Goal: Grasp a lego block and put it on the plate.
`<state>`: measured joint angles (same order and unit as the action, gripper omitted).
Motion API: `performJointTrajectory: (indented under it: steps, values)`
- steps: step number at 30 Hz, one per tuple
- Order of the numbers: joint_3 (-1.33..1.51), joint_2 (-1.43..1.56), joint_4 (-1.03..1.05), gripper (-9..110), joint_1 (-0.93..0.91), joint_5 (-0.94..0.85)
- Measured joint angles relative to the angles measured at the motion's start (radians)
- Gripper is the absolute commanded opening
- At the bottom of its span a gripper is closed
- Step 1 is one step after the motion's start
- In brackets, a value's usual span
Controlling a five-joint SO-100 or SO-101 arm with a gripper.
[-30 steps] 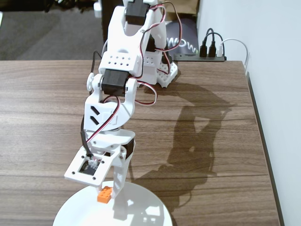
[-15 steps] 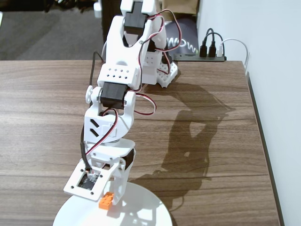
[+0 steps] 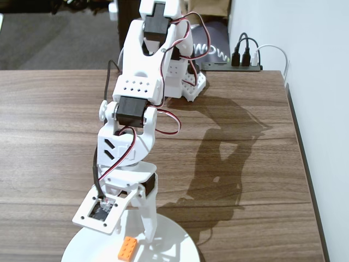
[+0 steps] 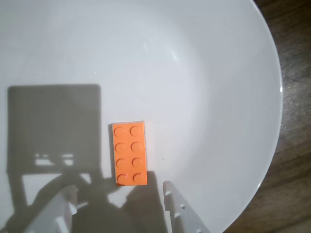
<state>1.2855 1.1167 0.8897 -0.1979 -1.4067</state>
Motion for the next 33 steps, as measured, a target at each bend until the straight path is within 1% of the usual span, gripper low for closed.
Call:
performJointTrajectory:
  steps: [8,13,20,21,33]
  values:
    - [0.0,0.005,0.031,24,0.0,0.003]
    - [0.023,0.069,0.043,23,0.0,-0.003]
    - [0.135,0.206,0.046,5,0.002,-0.075]
    - [0.163,0.236,0.046,1,0.003,-0.089]
    - [0.465,0.529,0.025,1,0.04,-0.129]
